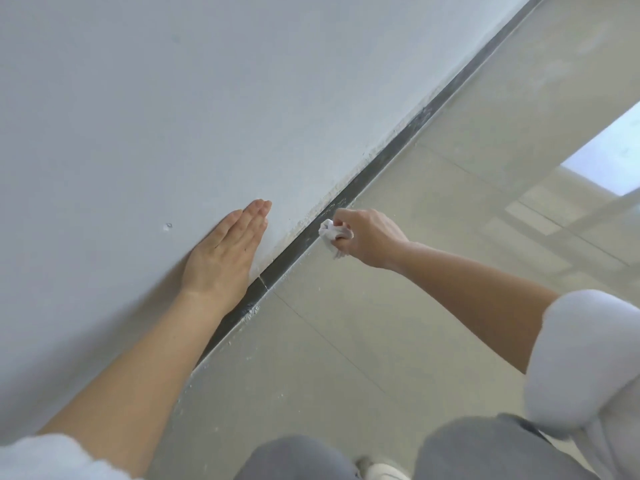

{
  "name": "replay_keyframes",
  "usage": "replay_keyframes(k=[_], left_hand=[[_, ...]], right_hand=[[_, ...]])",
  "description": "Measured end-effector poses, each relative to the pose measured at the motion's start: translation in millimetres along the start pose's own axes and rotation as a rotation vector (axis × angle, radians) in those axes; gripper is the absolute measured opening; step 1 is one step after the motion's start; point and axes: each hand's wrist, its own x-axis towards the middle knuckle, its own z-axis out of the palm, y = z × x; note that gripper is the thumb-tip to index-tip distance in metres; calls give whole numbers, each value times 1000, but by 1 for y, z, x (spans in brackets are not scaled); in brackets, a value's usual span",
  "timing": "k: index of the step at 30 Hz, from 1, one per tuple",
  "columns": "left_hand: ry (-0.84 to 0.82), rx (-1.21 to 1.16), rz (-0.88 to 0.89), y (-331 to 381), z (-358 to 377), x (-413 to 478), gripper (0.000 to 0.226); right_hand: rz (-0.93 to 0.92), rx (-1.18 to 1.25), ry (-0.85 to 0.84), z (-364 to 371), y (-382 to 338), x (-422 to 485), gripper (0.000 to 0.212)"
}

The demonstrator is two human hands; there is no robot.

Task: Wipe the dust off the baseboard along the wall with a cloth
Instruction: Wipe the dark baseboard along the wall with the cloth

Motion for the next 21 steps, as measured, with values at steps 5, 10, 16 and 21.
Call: replay_keyframes(k=[5, 10, 16, 21], left_hand=[[-13, -134, -18, -1, -7, 13, 76], [-57, -170, -55, -4, -41, 46, 72], [5, -257, -221, 11, -49, 78, 80], [119, -103, -228, 34, -1, 71, 67]], right_hand=[[-99, -132, -49, -41, 9, 21, 23], [-180, -92, -260, -57, 25, 46, 18], [-190, -23, -409, -10, 54, 65, 17], [-116, 265, -522, 93, 55, 75, 24]])
